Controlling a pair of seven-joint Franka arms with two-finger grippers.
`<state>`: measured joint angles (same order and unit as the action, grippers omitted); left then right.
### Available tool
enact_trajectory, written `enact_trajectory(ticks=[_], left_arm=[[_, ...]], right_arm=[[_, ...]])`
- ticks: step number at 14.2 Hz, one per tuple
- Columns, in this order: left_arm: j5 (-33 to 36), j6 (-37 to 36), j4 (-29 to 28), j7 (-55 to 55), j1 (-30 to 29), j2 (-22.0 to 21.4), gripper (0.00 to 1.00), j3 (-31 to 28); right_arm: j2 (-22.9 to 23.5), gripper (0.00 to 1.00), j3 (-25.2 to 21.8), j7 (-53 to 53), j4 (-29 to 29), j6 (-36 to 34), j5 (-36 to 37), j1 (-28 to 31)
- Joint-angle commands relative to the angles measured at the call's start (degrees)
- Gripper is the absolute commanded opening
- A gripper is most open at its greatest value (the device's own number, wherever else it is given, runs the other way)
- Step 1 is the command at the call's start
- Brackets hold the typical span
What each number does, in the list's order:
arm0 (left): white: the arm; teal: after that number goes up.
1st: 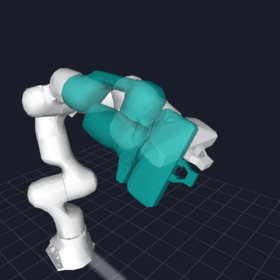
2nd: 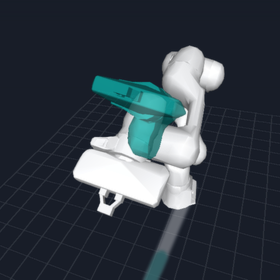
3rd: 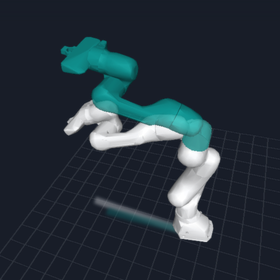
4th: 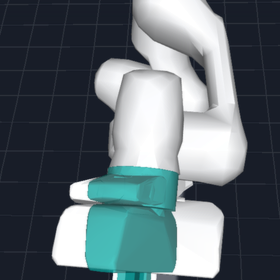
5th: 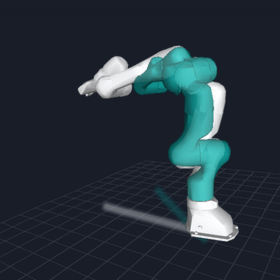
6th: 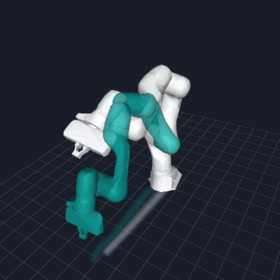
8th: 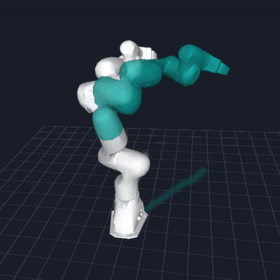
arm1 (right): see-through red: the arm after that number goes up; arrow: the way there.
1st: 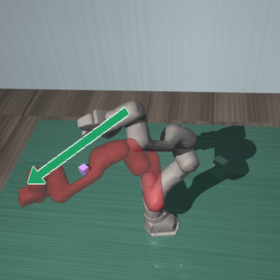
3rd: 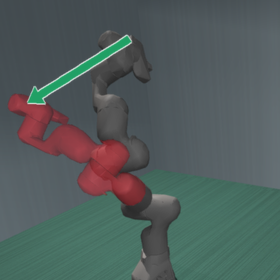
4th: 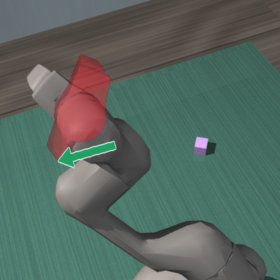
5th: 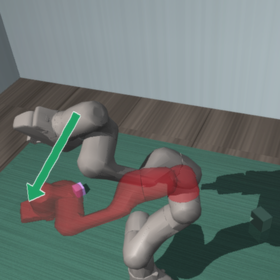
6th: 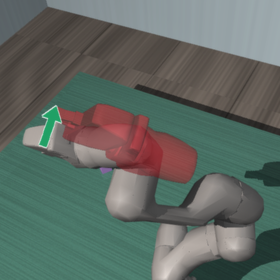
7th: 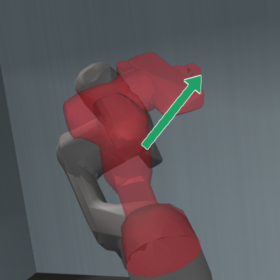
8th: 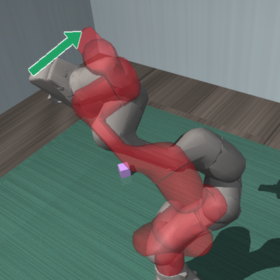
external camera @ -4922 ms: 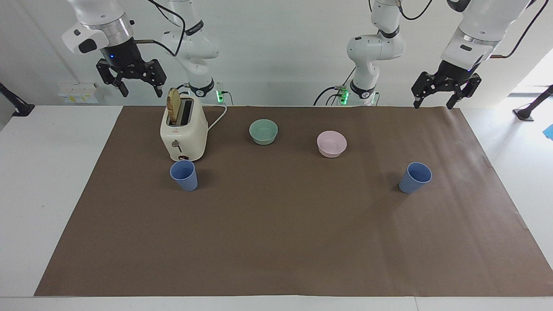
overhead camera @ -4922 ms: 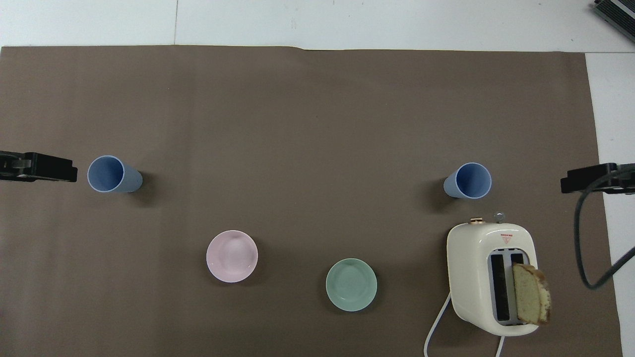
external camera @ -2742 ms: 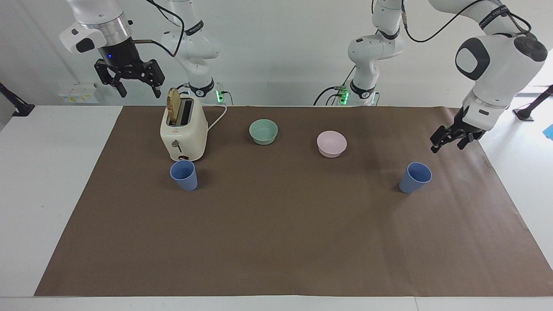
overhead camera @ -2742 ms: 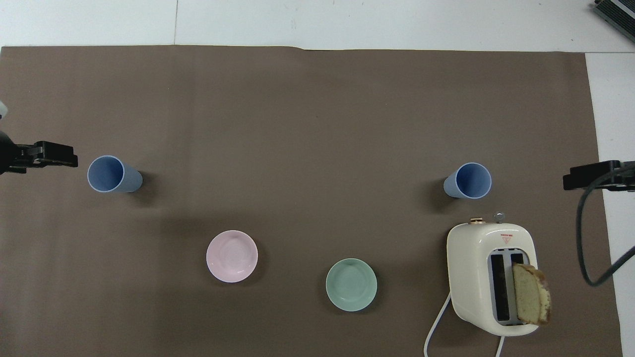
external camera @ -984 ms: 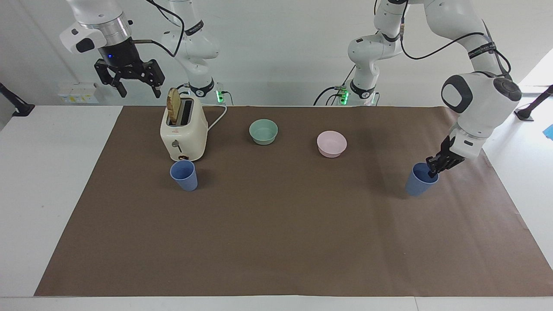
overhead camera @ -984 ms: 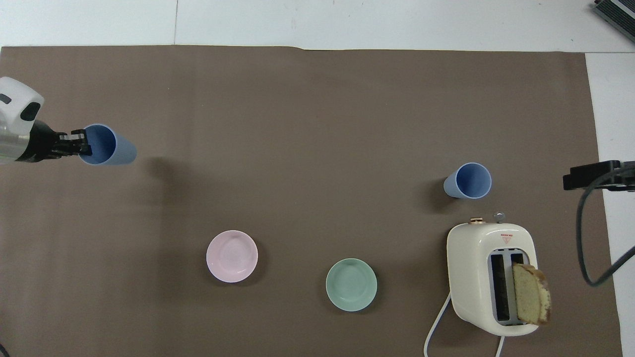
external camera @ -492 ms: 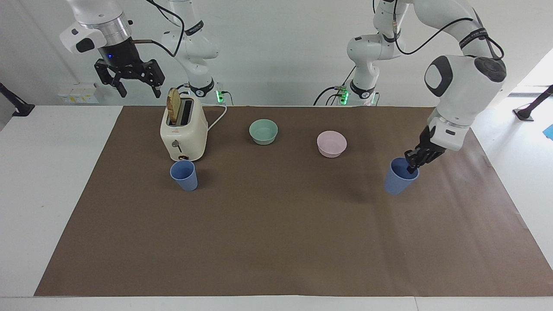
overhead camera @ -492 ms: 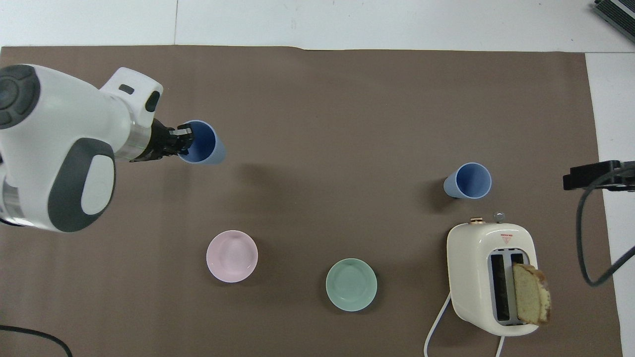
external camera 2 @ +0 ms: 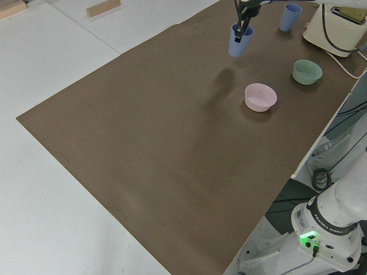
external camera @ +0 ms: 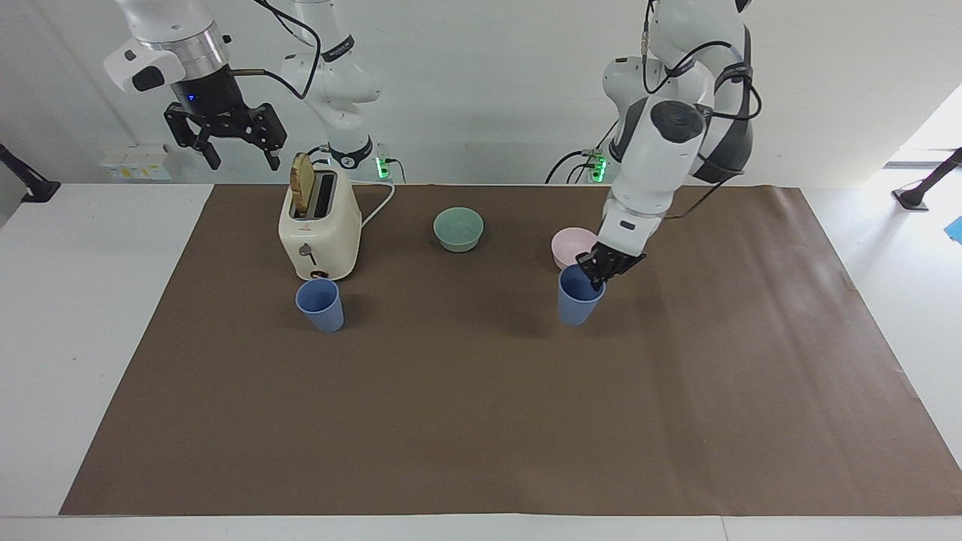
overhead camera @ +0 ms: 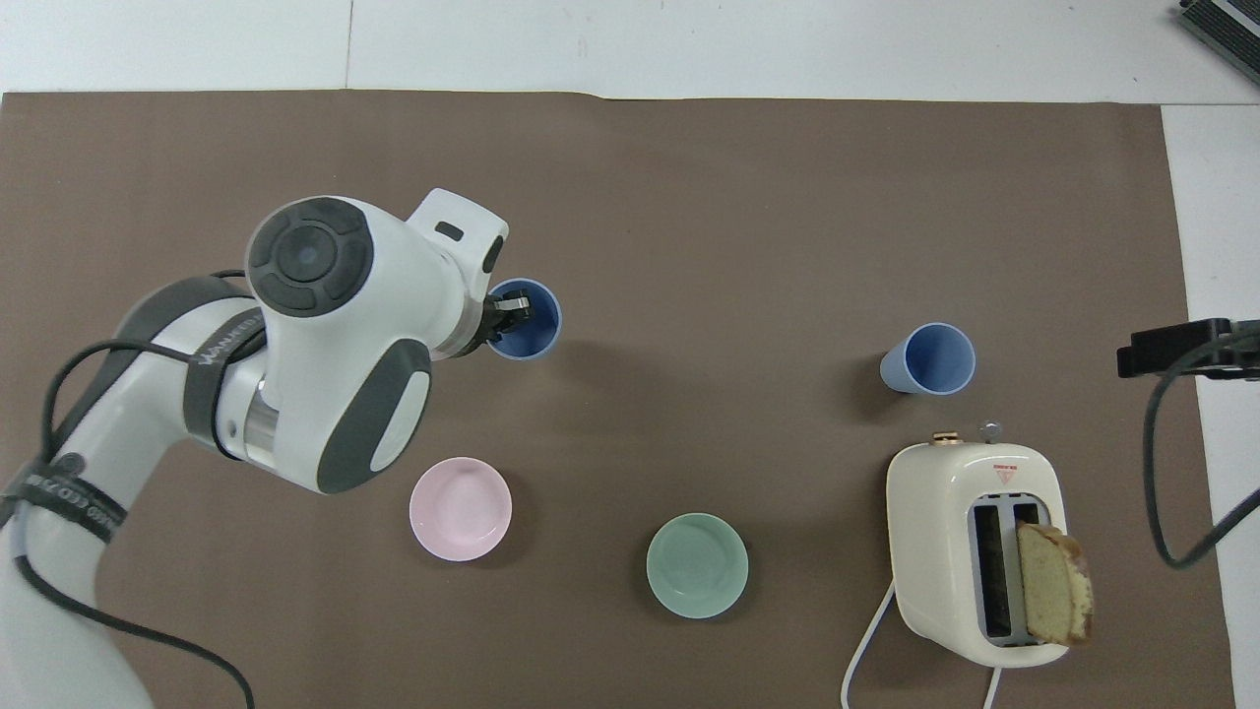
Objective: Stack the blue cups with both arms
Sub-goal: 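Carry the blue cup with the left gripper toward the table center, then set the cup down, release, and withdraw the left gripper to rest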
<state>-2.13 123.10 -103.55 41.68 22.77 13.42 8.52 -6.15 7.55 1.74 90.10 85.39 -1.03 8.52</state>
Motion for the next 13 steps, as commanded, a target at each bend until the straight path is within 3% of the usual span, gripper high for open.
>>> enact_trajectory(ticks=[1,9,10,11,12,13], left_arm=[[1.2,5.5,-3.2,1.6,2.1,0.4,0.0,-1.0],[1.2,9.3,-7.1,1.2,5.4,0.7,0.0,-0.9],[1.2,9.3,-7.1,1.5,5.4,0.7,0.06,-0.9],[1.2,9.6,-7.0,1.5,5.4,0.8,0.3,-0.9],[1.2,9.6,-6.9,1.4,5.0,0.8,0.74,-0.9],[1.2,9.3,-6.3,1.5,4.9,0.9,1.0,-1.0]], right_arm=[[-1.0,1.0,0.1,-0.2,1.1,0.3,-0.9,0.6],[-0.9,1.0,0.1,-0.2,1.1,0.3,-1.0,0.6],[-1.0,1.0,0.1,-0.2,1.1,0.3,-0.9,0.6],[-1.0,1.0,0.1,-0.2,1.1,0.3,-1.0,0.6],[-1.0,1.0,0.1,-0.2,1.1,0.2,-0.9,0.6],[-1.0,1.0,0.2,-0.2,1.1,0.3,-0.9,0.6]])
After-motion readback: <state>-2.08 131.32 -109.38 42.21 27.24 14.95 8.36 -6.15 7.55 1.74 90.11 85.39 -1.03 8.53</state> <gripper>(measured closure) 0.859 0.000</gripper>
